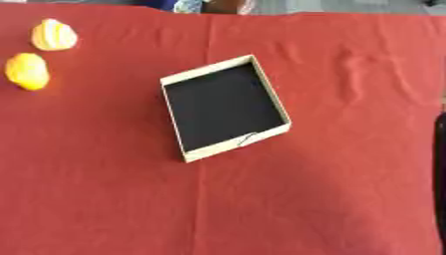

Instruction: Pick up objects on the table and place them in the box.

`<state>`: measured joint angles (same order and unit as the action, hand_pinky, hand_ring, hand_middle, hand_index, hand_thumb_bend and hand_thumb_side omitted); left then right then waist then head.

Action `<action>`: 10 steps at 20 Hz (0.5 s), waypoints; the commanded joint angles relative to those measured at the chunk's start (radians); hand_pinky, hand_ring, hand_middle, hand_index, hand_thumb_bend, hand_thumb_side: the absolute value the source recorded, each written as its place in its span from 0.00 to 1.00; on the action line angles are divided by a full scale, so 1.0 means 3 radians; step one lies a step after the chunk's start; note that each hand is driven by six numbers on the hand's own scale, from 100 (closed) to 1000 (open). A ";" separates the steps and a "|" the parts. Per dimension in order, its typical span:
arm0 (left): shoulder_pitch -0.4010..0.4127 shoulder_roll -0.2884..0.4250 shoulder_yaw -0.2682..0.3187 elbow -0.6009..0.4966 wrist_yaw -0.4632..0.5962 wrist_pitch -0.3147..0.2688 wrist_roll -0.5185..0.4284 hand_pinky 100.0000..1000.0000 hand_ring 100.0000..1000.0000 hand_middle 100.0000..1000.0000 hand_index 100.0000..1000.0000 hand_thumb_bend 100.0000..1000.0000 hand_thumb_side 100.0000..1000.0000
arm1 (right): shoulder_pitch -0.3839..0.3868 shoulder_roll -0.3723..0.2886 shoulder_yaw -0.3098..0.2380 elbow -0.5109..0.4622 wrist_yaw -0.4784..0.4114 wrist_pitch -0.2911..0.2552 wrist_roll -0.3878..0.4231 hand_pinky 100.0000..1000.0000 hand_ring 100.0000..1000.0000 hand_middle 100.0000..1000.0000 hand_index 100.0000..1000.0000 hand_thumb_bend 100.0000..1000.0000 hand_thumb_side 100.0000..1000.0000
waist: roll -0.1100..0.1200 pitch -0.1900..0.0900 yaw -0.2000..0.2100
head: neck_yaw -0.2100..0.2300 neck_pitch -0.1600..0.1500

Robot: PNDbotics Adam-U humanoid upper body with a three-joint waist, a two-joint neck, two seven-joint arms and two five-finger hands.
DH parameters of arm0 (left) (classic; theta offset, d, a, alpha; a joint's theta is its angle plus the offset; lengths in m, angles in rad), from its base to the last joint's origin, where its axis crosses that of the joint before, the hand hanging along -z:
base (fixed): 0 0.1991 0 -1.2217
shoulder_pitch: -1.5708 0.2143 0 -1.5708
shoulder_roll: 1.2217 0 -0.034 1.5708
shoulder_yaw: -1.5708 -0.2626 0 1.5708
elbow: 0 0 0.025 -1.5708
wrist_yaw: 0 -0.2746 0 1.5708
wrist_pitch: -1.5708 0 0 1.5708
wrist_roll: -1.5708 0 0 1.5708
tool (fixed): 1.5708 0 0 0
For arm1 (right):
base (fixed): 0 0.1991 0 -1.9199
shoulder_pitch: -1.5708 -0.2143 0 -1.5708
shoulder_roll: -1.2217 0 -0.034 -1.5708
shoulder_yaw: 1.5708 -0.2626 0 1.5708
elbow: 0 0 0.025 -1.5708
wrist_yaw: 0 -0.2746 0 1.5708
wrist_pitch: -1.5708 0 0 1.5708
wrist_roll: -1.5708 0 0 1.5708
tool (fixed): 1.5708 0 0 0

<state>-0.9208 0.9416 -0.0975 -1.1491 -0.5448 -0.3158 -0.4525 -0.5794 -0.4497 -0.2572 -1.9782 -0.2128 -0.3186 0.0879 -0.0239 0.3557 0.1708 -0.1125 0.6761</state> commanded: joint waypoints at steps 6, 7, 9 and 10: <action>-0.0204 -0.0084 -0.0113 0.0150 -0.0244 -0.0136 -0.0373 0.87 0.91 0.83 0.94 0.43 0.01 | -0.0025 -0.0028 0.0006 -0.0073 -0.0027 0.0006 0.0034 0.89 0.94 0.79 0.86 0.00 0.61 | 0.0012 -0.0079 -0.0012 | 0.0005 -0.0023; -0.0221 -0.0104 -0.0127 0.0171 -0.0283 -0.0141 -0.0404 0.87 0.91 0.84 0.94 0.45 0.00 | -0.0026 -0.0026 0.0008 -0.0073 -0.0029 0.0007 0.0038 0.89 0.94 0.79 0.86 0.00 0.61 | 0.0012 -0.0078 -0.0015 | 0.0008 -0.0027; -0.0260 -0.0150 -0.0149 0.0218 -0.0382 -0.0145 -0.0461 0.87 0.91 0.84 0.94 0.47 0.00 | -0.0027 -0.0016 0.0013 -0.0073 -0.0035 0.0011 0.0046 0.89 0.94 0.79 0.86 0.00 0.61 | 0.0011 -0.0075 -0.0019 | 0.0018 -0.0034; -0.0277 -0.0172 -0.0160 0.0249 -0.0435 -0.0144 -0.0486 0.87 0.91 0.84 0.94 0.47 0.00 | -0.0028 -0.0012 0.0014 -0.0073 -0.0038 0.0014 0.0050 0.89 0.94 0.79 0.86 0.00 0.61 | 0.0012 -0.0073 -0.0021 | 0.0022 -0.0036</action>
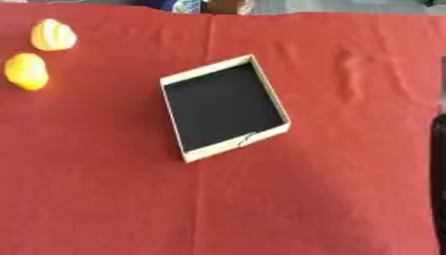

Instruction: Pick up objects on the table and place them in the box.

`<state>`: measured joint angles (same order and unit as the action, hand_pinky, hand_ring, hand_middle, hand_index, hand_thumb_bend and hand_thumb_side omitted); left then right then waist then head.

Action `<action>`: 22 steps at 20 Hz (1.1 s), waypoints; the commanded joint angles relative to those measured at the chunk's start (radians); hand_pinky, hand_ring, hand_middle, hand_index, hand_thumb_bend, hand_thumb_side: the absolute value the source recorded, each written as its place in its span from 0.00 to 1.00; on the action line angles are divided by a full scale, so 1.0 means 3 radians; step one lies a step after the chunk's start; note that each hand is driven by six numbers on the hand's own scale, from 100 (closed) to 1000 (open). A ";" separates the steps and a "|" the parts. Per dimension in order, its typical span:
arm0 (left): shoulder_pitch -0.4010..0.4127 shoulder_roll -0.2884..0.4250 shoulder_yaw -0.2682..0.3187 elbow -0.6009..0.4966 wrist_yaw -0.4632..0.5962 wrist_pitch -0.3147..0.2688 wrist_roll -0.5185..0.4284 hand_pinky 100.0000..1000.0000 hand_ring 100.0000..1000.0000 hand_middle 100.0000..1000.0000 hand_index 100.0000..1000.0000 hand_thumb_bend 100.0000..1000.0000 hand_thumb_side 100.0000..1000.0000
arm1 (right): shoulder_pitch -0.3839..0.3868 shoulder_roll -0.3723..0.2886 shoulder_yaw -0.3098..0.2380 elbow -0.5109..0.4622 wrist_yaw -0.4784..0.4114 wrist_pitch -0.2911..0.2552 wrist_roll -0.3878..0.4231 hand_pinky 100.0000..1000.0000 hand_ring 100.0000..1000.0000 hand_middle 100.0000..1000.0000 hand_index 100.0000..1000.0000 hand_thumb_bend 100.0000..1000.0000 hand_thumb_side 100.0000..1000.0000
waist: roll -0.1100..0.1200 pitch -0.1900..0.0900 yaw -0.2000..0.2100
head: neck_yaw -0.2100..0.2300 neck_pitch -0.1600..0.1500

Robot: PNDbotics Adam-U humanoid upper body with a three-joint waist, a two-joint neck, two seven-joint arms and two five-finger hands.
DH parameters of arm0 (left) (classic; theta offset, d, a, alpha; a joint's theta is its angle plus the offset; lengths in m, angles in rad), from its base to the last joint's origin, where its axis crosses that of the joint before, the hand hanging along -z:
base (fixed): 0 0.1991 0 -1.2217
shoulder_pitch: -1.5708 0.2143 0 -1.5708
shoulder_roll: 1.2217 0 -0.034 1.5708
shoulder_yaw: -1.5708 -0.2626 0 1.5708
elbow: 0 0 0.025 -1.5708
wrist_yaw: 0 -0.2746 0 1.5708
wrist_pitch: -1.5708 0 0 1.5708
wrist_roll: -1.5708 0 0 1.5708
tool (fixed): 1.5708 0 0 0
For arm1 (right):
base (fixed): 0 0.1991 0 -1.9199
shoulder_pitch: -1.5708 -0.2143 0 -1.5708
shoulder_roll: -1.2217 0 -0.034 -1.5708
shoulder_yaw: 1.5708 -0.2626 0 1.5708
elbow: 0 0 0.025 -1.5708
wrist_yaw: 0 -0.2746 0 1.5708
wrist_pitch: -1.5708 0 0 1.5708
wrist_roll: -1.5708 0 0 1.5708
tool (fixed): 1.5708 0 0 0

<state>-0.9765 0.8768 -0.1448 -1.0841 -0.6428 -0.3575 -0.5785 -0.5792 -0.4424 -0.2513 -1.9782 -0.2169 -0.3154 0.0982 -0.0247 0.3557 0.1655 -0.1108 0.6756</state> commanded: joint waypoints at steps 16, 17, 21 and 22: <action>-0.0184 -0.0254 -0.0147 0.0359 -0.0220 -0.0125 -0.0412 0.87 0.91 0.84 0.95 0.49 0.06 | -0.0033 0.0034 0.0012 -0.0073 -0.0073 0.0047 0.0081 0.89 0.95 0.78 0.86 0.00 0.61 | 0.0026 -0.0030 -0.0052 | 0.0069 -0.0060; -0.0197 -0.0283 -0.0150 0.0392 -0.0247 -0.0130 -0.0385 0.86 0.91 0.84 0.95 0.49 0.05 | -0.0034 0.0039 0.0012 -0.0073 -0.0076 0.0049 0.0084 0.89 0.95 0.78 0.86 0.00 0.61 | 0.0026 -0.0026 -0.0056 | 0.0075 -0.0063; -0.0246 -0.0367 -0.0152 0.0491 -0.0408 -0.0139 -0.0225 0.85 0.90 0.84 0.95 0.50 0.00 | -0.0041 0.0058 0.0015 -0.0073 -0.0089 0.0060 0.0100 0.89 0.95 0.78 0.86 0.00 0.61 | 0.0029 -0.0003 -0.0075 | 0.0097 -0.0077; -0.0255 -0.0383 -0.0146 0.0511 -0.0457 -0.0126 -0.0177 0.85 0.90 0.84 0.95 0.51 0.00 | -0.0041 0.0061 0.0018 -0.0073 -0.0092 0.0064 0.0106 0.89 0.95 0.78 0.86 0.00 0.61 | 0.0029 0.0003 -0.0079 | 0.0104 -0.0082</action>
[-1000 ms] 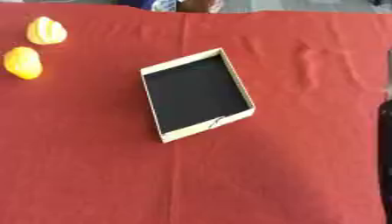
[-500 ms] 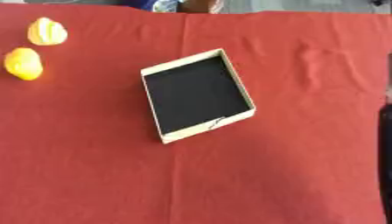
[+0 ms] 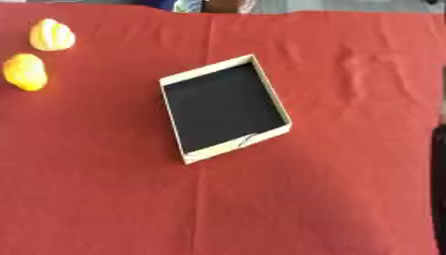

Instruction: Pick up objects on the table and place them in the box.

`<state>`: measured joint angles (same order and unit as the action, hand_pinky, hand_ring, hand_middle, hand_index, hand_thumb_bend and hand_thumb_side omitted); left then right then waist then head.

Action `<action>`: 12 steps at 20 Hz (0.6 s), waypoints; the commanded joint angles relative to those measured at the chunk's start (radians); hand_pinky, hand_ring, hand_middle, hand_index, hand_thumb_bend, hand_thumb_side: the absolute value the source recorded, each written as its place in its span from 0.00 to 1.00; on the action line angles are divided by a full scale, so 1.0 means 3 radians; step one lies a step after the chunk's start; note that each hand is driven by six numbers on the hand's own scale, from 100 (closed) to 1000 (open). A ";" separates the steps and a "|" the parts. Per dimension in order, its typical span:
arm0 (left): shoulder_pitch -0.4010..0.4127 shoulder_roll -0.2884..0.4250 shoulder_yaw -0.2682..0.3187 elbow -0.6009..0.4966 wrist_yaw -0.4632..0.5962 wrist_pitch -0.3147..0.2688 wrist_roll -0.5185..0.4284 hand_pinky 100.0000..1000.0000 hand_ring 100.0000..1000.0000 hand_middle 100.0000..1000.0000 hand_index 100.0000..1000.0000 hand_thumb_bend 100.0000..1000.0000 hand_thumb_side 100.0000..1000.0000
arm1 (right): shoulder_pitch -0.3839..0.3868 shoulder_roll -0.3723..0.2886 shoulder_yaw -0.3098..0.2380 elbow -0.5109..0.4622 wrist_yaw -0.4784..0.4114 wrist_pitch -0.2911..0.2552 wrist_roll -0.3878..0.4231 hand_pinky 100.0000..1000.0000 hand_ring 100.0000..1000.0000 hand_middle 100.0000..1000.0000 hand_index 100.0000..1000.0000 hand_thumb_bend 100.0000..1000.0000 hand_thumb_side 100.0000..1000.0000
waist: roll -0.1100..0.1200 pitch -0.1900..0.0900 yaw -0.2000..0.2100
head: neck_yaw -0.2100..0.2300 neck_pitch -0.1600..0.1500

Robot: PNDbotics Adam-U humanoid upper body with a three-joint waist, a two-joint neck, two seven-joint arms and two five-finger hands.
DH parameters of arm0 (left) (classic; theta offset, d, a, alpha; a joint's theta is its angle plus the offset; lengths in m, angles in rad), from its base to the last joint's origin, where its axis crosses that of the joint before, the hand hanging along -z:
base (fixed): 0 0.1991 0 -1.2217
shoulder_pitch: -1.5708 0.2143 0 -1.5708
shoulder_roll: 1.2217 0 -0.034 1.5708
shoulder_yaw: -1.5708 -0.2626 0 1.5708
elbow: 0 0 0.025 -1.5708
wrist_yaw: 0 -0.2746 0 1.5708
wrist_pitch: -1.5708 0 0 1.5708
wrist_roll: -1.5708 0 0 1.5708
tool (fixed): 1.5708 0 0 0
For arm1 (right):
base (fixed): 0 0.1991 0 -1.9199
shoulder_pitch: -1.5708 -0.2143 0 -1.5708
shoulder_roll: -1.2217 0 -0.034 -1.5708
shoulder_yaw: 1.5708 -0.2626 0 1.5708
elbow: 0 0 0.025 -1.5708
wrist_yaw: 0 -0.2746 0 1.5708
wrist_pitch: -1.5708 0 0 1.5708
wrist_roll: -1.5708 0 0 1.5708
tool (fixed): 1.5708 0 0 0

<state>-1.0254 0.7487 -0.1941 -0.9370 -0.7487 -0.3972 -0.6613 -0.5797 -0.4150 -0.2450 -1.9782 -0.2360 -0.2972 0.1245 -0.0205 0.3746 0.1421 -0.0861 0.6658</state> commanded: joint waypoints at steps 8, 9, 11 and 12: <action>-0.0120 -0.0079 0.0094 0.0218 -0.0340 0.0110 0.0405 0.82 0.87 0.80 0.93 0.37 0.00 | -0.0032 0.0002 0.0004 -0.0073 -0.0052 0.0036 0.0070 0.89 0.96 0.78 0.87 0.00 0.61 | 0.0016 -0.0009 -0.0028 | 0.0059 -0.0085; -0.0124 -0.0094 0.0104 0.0243 -0.0345 0.0128 0.0440 0.81 0.87 0.79 0.92 0.34 0.00 | -0.0032 0.0006 0.0007 -0.0073 -0.0055 0.0041 0.0078 0.89 0.96 0.78 0.87 0.00 0.61 | 0.0016 -0.0002 -0.0032 | 0.0065 -0.0088; -0.0126 -0.0111 0.0105 0.0271 -0.0345 0.0148 0.0478 0.78 0.84 0.77 0.91 0.27 0.00 | -0.0029 0.0012 0.0009 -0.0073 -0.0060 0.0054 0.0089 0.89 0.96 0.78 0.87 0.00 0.62 | 0.0015 0.0008 -0.0037 | 0.0070 -0.0092; -0.0129 -0.0117 0.0103 0.0278 -0.0345 0.0160 0.0490 0.77 0.82 0.75 0.89 0.23 0.00 | -0.0028 0.0014 0.0010 -0.0073 -0.0062 0.0059 0.0093 0.89 0.96 0.78 0.87 0.00 0.62 | 0.0015 0.0014 -0.0038 | 0.0075 -0.0096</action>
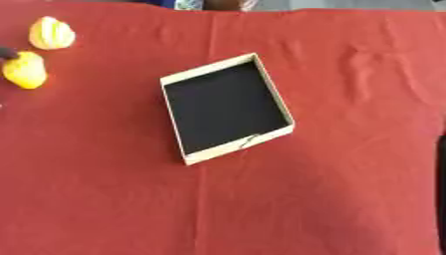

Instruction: Pick up objects on the table and place them in the box.

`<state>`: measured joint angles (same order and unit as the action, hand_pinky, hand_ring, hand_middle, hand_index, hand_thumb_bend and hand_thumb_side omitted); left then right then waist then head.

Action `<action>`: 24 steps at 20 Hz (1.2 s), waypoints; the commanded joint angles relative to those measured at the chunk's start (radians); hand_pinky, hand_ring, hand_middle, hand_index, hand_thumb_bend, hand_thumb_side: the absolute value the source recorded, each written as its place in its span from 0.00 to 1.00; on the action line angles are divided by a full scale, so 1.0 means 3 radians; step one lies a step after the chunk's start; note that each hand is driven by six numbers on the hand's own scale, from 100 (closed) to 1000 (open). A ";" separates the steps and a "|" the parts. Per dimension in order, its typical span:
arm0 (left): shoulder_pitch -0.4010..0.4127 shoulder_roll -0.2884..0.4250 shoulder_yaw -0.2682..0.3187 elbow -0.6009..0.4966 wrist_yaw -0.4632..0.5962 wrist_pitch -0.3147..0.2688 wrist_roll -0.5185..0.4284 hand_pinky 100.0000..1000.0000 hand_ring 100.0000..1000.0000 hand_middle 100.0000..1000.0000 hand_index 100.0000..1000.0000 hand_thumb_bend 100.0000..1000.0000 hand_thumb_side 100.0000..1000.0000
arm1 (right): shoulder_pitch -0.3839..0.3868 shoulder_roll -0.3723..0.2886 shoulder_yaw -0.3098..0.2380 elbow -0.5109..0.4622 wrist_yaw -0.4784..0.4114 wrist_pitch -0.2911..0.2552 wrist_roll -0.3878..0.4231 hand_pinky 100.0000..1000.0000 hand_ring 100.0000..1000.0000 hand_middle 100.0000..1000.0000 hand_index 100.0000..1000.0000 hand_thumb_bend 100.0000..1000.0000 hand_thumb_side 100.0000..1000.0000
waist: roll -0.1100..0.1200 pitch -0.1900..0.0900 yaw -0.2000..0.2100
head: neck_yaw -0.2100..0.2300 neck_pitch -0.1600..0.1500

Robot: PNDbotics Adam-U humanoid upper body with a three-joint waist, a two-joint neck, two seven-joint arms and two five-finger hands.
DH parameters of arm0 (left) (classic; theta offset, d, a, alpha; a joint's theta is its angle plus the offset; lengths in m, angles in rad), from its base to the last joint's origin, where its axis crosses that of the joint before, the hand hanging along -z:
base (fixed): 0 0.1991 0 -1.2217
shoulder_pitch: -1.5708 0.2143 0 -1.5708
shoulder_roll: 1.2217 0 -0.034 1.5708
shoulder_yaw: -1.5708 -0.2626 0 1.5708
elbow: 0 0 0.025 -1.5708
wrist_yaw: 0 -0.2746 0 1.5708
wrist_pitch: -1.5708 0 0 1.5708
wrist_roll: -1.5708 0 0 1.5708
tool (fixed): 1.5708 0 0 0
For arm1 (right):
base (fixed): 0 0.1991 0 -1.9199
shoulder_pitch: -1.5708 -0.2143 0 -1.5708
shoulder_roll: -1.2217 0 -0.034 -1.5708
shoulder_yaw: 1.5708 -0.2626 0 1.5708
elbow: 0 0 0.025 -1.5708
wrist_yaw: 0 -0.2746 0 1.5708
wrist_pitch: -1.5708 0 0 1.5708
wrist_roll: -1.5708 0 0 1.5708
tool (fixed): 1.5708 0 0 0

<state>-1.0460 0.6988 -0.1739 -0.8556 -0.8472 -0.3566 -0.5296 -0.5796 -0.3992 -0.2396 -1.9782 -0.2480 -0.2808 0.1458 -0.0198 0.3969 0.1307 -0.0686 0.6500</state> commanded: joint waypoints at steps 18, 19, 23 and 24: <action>-0.0068 -0.0125 0.0009 0.0134 -0.0672 0.0198 0.1612 0.45 0.45 0.37 0.51 0.01 0.00 | 0.0003 0.0039 0.0029 -0.0073 -0.0092 0.0060 0.0128 0.89 0.97 0.77 0.87 0.00 0.62 | 0.0004 -0.0027 -0.0032 | 0.0067 -0.0050; -0.0062 -0.0119 0.0005 0.0119 -0.0649 0.0200 0.1677 0.45 0.44 0.37 0.51 0.00 0.00 | 0.0005 0.0040 0.0031 -0.0073 -0.0094 0.0062 0.0132 0.89 0.96 0.77 0.87 0.00 0.62 | 0.0004 -0.0031 -0.0031 | 0.0066 -0.0044; -0.0032 -0.0028 -0.0061 -0.0134 -0.0474 0.0165 0.1700 0.45 0.44 0.37 0.51 0.00 0.00 | 0.0007 0.0033 0.0029 -0.0073 -0.0100 0.0061 0.0132 0.89 0.96 0.77 0.87 0.00 0.62 | 0.0010 -0.0047 -0.0024 | 0.0065 -0.0025; -0.0021 0.0009 -0.0088 -0.0255 -0.0415 0.0164 0.1676 0.45 0.44 0.37 0.51 0.00 0.00 | 0.0007 0.0029 0.0029 -0.0073 -0.0100 0.0057 0.0131 0.89 0.96 0.77 0.87 0.00 0.62 | 0.0012 -0.0051 -0.0022 | 0.0059 -0.0018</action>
<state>-1.0384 0.6525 -0.1980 -0.8893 -0.9917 -0.3047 -0.0287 -0.5706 -0.3738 -0.2272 -1.9782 -0.2684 -0.2617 0.1828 -0.0203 0.4115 0.1229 -0.0517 0.6418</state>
